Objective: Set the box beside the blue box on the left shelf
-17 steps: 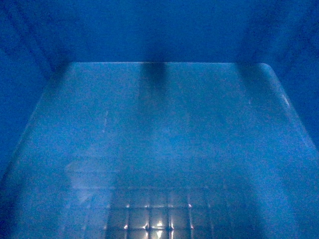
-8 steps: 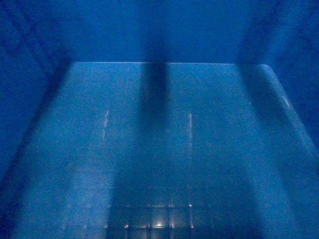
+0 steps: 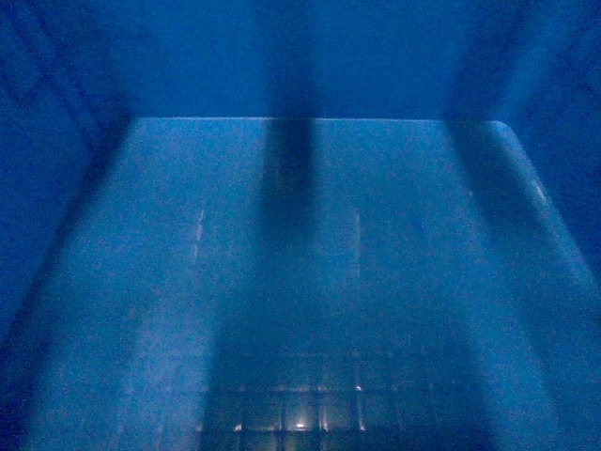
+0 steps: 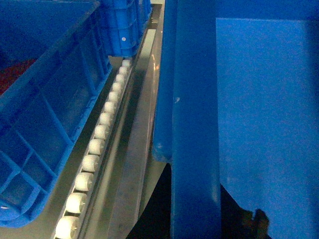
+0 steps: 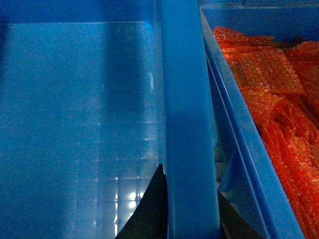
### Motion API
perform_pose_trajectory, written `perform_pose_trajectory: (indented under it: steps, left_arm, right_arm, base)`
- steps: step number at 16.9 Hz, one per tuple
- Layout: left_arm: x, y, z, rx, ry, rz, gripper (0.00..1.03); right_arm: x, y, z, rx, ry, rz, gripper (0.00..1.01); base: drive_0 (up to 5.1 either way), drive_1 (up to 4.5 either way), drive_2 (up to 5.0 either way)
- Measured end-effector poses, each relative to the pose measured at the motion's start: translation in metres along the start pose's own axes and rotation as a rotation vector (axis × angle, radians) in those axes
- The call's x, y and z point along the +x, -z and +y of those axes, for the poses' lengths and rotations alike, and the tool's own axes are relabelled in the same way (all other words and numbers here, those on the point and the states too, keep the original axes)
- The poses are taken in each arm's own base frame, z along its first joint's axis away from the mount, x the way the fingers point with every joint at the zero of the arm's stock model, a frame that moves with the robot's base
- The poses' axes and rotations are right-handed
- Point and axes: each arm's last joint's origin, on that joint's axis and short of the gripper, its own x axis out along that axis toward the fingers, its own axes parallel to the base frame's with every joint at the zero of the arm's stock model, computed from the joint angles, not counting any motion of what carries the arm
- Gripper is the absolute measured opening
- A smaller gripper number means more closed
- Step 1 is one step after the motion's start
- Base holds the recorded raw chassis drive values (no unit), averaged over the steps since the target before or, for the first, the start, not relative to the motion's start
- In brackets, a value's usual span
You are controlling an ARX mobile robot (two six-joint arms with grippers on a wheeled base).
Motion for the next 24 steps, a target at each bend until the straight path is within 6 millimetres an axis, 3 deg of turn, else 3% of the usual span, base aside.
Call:
perform_pose_trajectory:
  steps: [24]
  left_arm:
    - [0.0,0.0,0.0001,0.0,0.0,0.0,0.08]
  right_arm:
    - [0.0,0.0,0.0,0.0,0.0,0.0,0.1]
  base:
    - [0.0,0.0,0.0]
